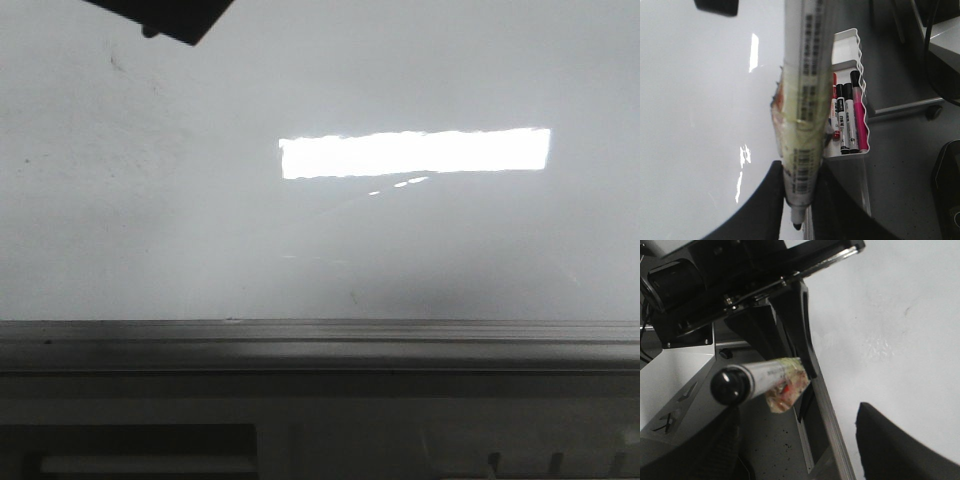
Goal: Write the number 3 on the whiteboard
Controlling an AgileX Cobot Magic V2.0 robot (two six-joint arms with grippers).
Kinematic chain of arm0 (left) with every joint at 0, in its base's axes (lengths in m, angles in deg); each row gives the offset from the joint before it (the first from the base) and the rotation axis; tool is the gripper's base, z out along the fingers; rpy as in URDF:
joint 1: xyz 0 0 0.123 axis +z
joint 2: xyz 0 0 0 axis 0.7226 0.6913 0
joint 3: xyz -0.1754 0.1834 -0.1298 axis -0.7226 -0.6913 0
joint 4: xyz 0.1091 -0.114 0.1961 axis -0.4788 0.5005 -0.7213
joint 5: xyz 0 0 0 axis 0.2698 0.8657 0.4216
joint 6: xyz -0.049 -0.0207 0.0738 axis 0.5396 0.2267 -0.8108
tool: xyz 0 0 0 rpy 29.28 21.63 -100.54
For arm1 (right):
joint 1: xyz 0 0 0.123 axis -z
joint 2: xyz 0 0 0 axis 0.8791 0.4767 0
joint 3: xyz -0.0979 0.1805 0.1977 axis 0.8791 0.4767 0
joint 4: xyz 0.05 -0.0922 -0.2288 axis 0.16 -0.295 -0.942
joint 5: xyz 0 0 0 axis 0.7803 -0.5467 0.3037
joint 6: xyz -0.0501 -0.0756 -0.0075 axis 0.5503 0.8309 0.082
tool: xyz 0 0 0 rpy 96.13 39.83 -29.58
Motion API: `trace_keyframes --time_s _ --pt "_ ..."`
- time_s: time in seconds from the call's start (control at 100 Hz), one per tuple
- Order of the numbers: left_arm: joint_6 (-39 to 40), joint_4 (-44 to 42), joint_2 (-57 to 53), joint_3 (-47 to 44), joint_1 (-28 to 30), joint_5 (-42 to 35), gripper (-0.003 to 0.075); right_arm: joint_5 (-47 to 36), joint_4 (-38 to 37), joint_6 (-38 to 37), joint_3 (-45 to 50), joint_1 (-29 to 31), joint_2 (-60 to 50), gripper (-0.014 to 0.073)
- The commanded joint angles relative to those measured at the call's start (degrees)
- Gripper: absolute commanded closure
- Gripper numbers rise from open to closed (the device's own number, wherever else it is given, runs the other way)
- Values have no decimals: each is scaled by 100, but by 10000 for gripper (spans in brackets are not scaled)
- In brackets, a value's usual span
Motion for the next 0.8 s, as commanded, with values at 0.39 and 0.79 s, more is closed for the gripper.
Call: trace_keyframes --time_s 0.39,0.79 --pt "8 561 -87 196 -47 -300 741 -785 862 55 -216 -315 416 154" --pt "27 983 -87 196 -47 -351 736 -690 1161 55 -216 -315 761 537"
